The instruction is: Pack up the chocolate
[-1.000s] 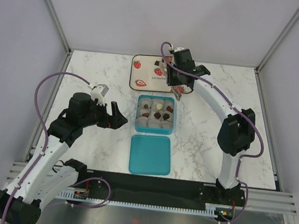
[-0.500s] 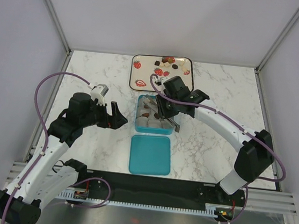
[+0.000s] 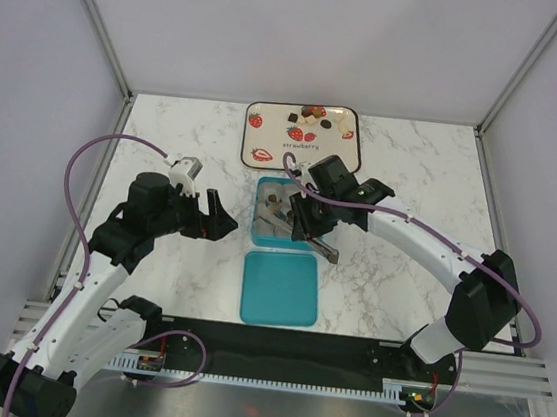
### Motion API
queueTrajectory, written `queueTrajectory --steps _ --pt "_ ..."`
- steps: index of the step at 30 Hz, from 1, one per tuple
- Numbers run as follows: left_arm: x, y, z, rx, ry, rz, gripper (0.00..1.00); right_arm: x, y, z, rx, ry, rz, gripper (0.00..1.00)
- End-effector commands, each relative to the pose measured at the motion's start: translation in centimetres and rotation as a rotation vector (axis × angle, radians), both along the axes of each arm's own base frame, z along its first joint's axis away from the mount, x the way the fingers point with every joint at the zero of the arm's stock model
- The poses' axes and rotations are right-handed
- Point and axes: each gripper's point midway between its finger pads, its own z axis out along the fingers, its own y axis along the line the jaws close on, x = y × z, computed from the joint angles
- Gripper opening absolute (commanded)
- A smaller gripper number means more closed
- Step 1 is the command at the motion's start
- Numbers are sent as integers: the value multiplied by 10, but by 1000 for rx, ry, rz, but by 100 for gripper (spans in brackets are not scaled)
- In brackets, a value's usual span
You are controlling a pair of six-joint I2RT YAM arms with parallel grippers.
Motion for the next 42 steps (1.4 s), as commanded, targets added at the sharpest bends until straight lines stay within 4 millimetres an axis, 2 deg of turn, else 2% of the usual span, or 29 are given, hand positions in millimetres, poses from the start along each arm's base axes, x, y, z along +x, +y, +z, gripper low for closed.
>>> queueTrajectory --steps 1,11,21,31,37,42 --pt "1 1 2 19 -26 -9 100 -6 7 9 39 -11 16 39" --pt "1 1 1 18 -22 -9 100 -4 3 -4 -28 -18 12 41" --pt "1 1 0 19 -19 -9 100 -8 9 -5 -19 -5 31 42" --pt "2 1 0 19 -19 -8 100 -6 7 -10 -36 -5 25 48" --pt "2 1 1 19 -21 -8 100 1 8 -9 -44 -28 18 49" --pt "1 1 0 18 -19 -9 100 6 12 8 -17 -63 12 49"
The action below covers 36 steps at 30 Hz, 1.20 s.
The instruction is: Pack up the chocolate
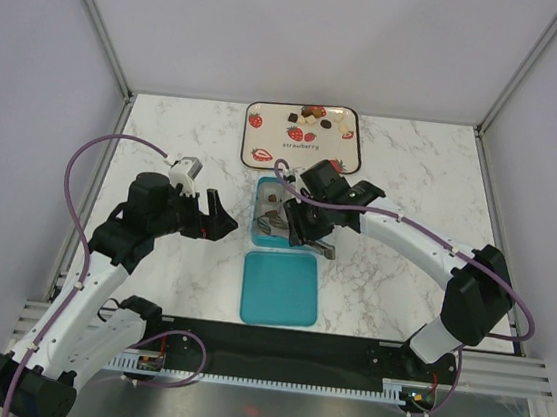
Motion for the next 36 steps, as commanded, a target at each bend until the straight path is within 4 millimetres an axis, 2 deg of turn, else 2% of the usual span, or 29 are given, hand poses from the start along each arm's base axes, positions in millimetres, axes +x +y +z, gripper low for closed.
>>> queueTrajectory --steps 1,5,9,12,13,14,16,17,18,19,20,21,22,23,24,27,29,32,33,36 --pt "2 1 0 21 -20 -9 100 12 10 31 53 -81 -3 49" --pt "2 1 1 19 -22 -10 100 21 15 63 97 -141 -11 49" --pt "1 1 0 20 -19 -10 100 33 14 82 98 -198 -33 49" --pt "1 1 1 17 -22 -11 100 54 7 89 61 -261 -87 49" --pt "1 1 1 16 -22 -12 100 64 5 84 36 -270 -97 49" --pt "1 1 1 17 -20 -12 100 81 -4 91 19 -307 -141 49" --pt "1 0 1 14 -20 -16 100 106 -12 86 -21 -344 -171 49" --pt "0 0 0 14 -18 -17 100 127 -23 92 -36 -380 -225 49" --pt "0 -1 0 12 -16 -21 100 141 -25 83 -59 -377 -242 49" --pt "0 -1 1 11 -19 -21 100 152 -28 81 -67 -382 -260 49" --pt "0 0 1 12 -20 -20 100 168 -34 89 -66 -409 -283 49" --pt "0 -1 2 10 -21 -23 100 180 -39 89 -91 -431 -310 49" --pt "-1 -1 1 11 -20 -21 100 192 -40 76 -121 -432 -324 49" --pt "0 0 1 12 -20 -20 100 205 -43 81 -127 -455 -340 49" --pt "0 -1 2 10 -22 -21 100 217 -46 70 -162 -468 -361 50" --pt "-1 -1 1 11 -20 -21 100 239 -62 61 -242 -509 -417 50" --pt "-1 -1 1 10 -20 -23 100 253 -72 38 -282 -483 -455 50" --pt "-1 -1 2 9 -23 -25 100 268 -88 31 -290 -477 -500 51" --pt "-1 -1 2 9 -20 -26 100 274 -91 25 -292 -473 -508 51" --pt "-1 -2 3 7 -24 -30 100 291 -95 24 -253 -477 -514 52"
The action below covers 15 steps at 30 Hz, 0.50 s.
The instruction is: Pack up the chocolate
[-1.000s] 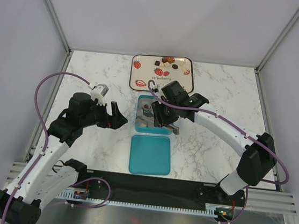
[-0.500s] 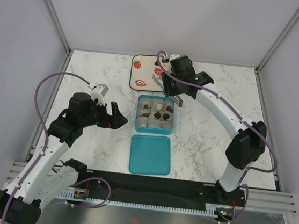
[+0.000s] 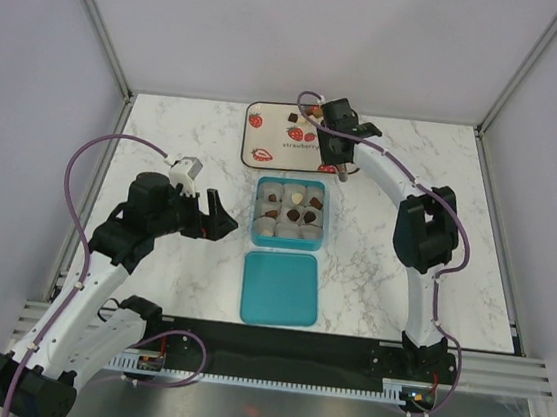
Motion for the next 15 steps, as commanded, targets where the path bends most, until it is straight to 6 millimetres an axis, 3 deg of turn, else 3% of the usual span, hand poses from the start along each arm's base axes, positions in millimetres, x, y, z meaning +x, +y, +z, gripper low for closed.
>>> queueTrajectory --steps 1,7,15 --pt "-1 -1 2 8 -21 -25 100 42 -10 37 56 -141 -31 52" --pt "0 -1 2 10 -23 -25 100 68 -13 25 131 -124 -10 53" --pt "0 -1 0 12 -16 -23 100 87 -6 10 165 -123 49 53"
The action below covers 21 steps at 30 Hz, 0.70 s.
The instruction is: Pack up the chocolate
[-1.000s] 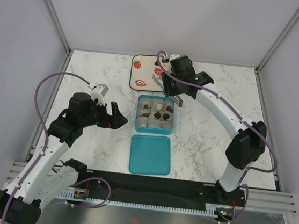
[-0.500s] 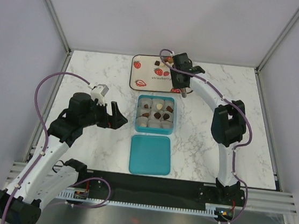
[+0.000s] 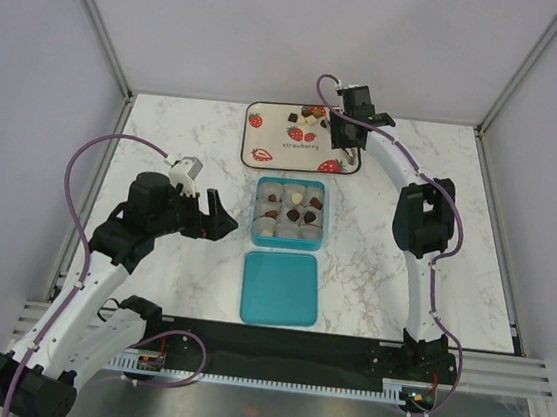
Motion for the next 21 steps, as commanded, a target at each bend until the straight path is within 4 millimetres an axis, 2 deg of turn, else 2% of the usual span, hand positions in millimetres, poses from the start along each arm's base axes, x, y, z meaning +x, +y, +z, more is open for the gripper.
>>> queueTrajectory --steps 1,6,21 --pt "0 -1 0 14 -17 -23 100 20 20 18 54 -74 73 53" --pt "1 0 -1 17 -13 -19 100 29 26 7 58 -71 91 54" --pt "2 1 -4 26 -6 -16 100 40 17 -18 1 -59 76 54"
